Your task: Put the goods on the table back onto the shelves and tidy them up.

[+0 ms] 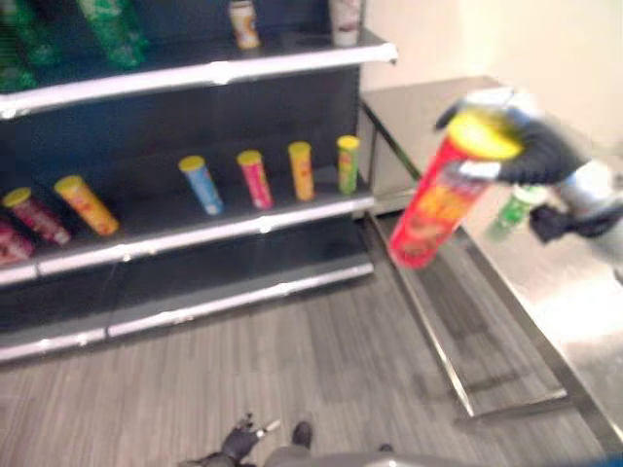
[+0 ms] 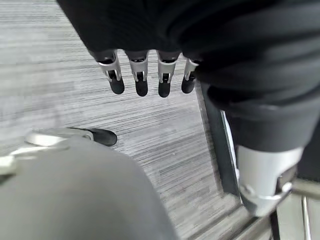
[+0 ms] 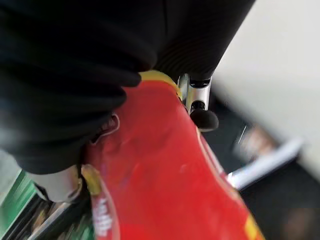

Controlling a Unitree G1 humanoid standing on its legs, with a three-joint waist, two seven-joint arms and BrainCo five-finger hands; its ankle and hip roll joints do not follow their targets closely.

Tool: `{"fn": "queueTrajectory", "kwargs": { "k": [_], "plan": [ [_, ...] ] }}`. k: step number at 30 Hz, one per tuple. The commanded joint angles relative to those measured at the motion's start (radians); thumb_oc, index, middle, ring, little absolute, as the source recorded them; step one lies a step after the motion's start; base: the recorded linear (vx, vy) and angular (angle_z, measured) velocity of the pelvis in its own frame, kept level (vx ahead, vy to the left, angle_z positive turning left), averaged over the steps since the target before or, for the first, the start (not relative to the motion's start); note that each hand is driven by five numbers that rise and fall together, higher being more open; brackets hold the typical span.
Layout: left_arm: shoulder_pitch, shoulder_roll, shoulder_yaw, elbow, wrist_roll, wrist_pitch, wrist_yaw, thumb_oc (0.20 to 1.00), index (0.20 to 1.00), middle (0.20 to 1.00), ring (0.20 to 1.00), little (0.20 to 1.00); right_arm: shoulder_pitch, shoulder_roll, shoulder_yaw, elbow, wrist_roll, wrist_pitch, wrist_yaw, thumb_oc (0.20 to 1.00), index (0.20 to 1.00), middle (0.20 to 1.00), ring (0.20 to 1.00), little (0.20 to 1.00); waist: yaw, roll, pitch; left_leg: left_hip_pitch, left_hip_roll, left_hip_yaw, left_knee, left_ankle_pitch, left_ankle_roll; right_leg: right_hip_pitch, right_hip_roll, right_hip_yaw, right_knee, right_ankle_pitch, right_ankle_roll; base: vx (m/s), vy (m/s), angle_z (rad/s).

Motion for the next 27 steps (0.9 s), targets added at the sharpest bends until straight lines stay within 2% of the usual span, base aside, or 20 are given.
{"fn": "queueTrajectory", "kwargs": {
  "k": [1,3,4,5,8,9,10,12,14,17,18,20,21,23,24,25,27],
  "plan": [
    [-0.042,0.062,0.014,-0.004,-0.013,-0.021,0.023,1.0,1.0,1.0,1.0,1.0,-0.223,0.043,0.113,0.027,0.017,-0.015,-0.018,0.2,0.2,0.2,0.2,0.2,0.058,-0.09,0.03,0.017,0.017,0.009,-0.007,0.004,-0.063,0.013,-0.063,0.043,0.002,0.014,0.038,-0.11,-0.011,0.44],
    [-0.042,0.063,0.017,-0.004,-0.022,-0.021,0.029,1.0,1.0,1.0,1.0,1.0,-0.24,0.041,0.132,0.034,0.021,-0.012,-0.02,0.2,0.2,0.2,0.2,0.2,0.063,-0.093,0.04,-0.001,0.017,0.027,0.005,0.007,-0.063,0.01,-0.072,0.027,0.002,0.019,0.039,-0.12,0.033,0.4],
    [-0.039,0.059,0.032,0.003,-0.037,-0.019,0.031,1.0,1.0,1.0,1.0,1.0,-0.265,0.033,0.163,0.055,0.003,0.001,-0.026,0.2,0.2,0.2,0.2,0.2,0.061,-0.098,0.044,-0.011,0.03,0.083,0.025,0.0,-0.052,0.008,-0.088,0.006,0.002,0.023,0.04,-0.11,0.093,0.45],
    [-0.034,0.055,0.042,0.01,-0.04,-0.019,0.031,1.0,1.0,1.0,1.0,1.0,-0.275,0.032,0.177,0.06,-0.002,0.002,-0.025,0.2,0.2,0.2,0.2,0.2,0.062,-0.099,0.043,-0.01,0.04,0.105,0.034,-0.007,-0.048,0.005,-0.094,0.002,0.002,0.026,0.04,-0.07,0.135,0.47],
    [-0.017,0.049,0.066,0.039,-0.042,-0.021,0.032,1.0,1.0,1.0,1.0,1.0,-0.311,0.046,0.222,0.076,0.0,0.005,-0.009,0.2,0.2,0.2,0.2,0.2,0.062,-0.091,0.032,0.024,0.094,0.144,0.014,-0.004,-0.064,-0.011,-0.111,-0.007,0.002,0.037,0.049,-0.02,0.205,0.52],
    [-0.014,0.048,0.083,0.05,-0.049,-0.021,0.037,1.0,1.0,1.0,1.0,1.0,-0.335,0.064,0.257,0.102,0.003,0.012,-0.005,0.2,0.2,0.2,0.2,0.2,0.06,-0.079,0.027,0.033,0.151,0.165,-0.003,0.029,-0.086,-0.026,-0.131,-0.007,0.002,0.041,0.06,-0.02,0.262,0.21],
    [-0.014,0.048,0.083,0.05,-0.049,-0.021,0.037,1.0,1.0,1.0,1.0,1.0,-0.338,0.064,0.26,0.103,0.003,0.011,-0.005,0.2,0.2,0.2,0.2,0.2,0.06,-0.078,0.027,0.034,0.152,0.166,-0.004,0.029,-0.087,-0.026,-0.13,-0.007,0.002,0.041,0.059,-0.02,0.286,0.09],
    [-0.013,0.051,0.092,0.056,-0.06,-0.021,0.039,1.0,1.0,1.0,1.0,1.0,-0.353,0.077,0.286,0.127,0.004,0.016,-0.003,0.2,0.2,0.2,0.2,0.2,0.055,-0.073,0.022,0.02,0.2,0.184,-0.007,0.052,-0.098,-0.034,-0.149,-0.006,0.002,0.039,0.071,0.0,0.254,0.16],
    [-0.013,0.058,0.088,0.046,-0.069,-0.027,0.044,1.0,1.0,1.0,1.0,1.0,-0.384,0.095,0.309,0.176,-0.005,0.02,-0.022,0.2,0.2,0.2,0.2,0.2,0.058,-0.068,0.018,-0.023,0.246,0.176,-0.007,0.1,-0.117,-0.046,-0.171,0.001,0.002,0.037,0.088,0.01,0.337,0.14],
    [-0.02,0.068,0.076,0.027,-0.078,-0.028,0.049,1.0,1.0,1.0,1.0,1.0,-0.39,0.106,0.311,0.208,-0.02,0.031,-0.039,0.2,0.2,0.2,0.2,0.2,0.06,-0.065,0.015,-0.072,0.287,0.166,-0.007,0.109,-0.139,-0.045,-0.215,0.01,0.002,0.04,0.118,0.06,0.35,0.1],
    [-0.02,0.068,0.076,0.026,-0.078,-0.028,0.049,1.0,1.0,1.0,1.0,1.0,-0.389,0.106,0.311,0.208,-0.02,0.031,-0.039,0.2,0.2,0.2,0.2,0.2,0.06,-0.065,0.014,-0.072,0.287,0.166,-0.007,0.109,-0.139,-0.045,-0.215,0.01,0.002,0.04,0.118,0.1,0.43,0.42],
    [-0.019,0.077,0.065,0.027,-0.053,-0.025,0.052,1.0,1.0,1.0,1.0,1.0,-0.364,0.102,0.29,0.22,-0.04,0.048,-0.05,0.2,0.2,0.2,0.2,0.2,0.069,-0.054,-0.007,-0.099,0.284,0.187,-0.007,0.074,-0.139,-0.035,-0.262,0.006,0.002,0.055,0.153,0.16,0.555,0.47],
    [-0.02,0.083,0.057,0.019,-0.048,-0.027,0.052,1.0,1.0,1.0,1.0,1.0,-0.336,0.111,0.273,0.211,-0.057,0.048,-0.051,0.2,0.2,0.2,0.2,0.2,0.075,-0.058,-0.01,-0.096,0.272,0.187,-0.007,0.066,-0.137,-0.036,-0.279,0.012,0.002,0.069,0.156,0.17,0.502,0.26],
    [-0.025,0.092,0.041,0.012,-0.03,-0.024,0.048,1.0,1.0,1.0,1.0,1.0,-0.302,0.123,0.246,0.205,-0.074,0.066,-0.042,0.2,0.2,0.2,0.2,0.2,0.081,-0.077,-0.014,-0.074,0.22,0.174,-0.007,0.014,-0.111,-0.03,-0.359,0.034,0.002,0.132,0.185,0.15,0.499,-0.01],
    [-0.046,0.102,0.043,0.016,-0.029,-0.018,0.045,1.0,1.0,1.0,1.0,1.0,-0.301,0.127,0.235,0.204,-0.076,0.073,-0.04,0.2,0.2,0.2,0.2,0.2,0.082,-0.093,-0.002,-0.08,0.181,0.174,0.027,-0.015,-0.093,-0.027,-0.393,0.037,0.002,0.182,0.187,0.12,0.481,-0.11],
    [-0.055,0.123,0.035,0.013,-0.01,-0.021,0.047,1.0,1.0,1.0,1.0,1.0,-0.295,0.13,0.233,0.213,-0.081,0.078,-0.04,0.2,0.2,0.2,0.2,0.2,0.078,-0.109,0.009,-0.095,0.137,0.156,0.058,-0.042,-0.062,-0.031,-0.413,0.077,0.012,0.244,0.173,0.05,0.278,-0.03],
    [-0.055,0.123,0.035,0.013,-0.01,-0.021,0.047,1.0,1.0,1.0,1.0,1.0,-0.295,0.13,0.233,0.213,-0.081,0.078,-0.04,0.2,0.2,0.2,0.2,0.2,0.078,-0.109,0.008,-0.096,0.137,0.155,0.058,-0.042,-0.062,-0.032,-0.413,0.077,0.012,0.244,0.173,0.02,0.082,0.1]
  ]
}}
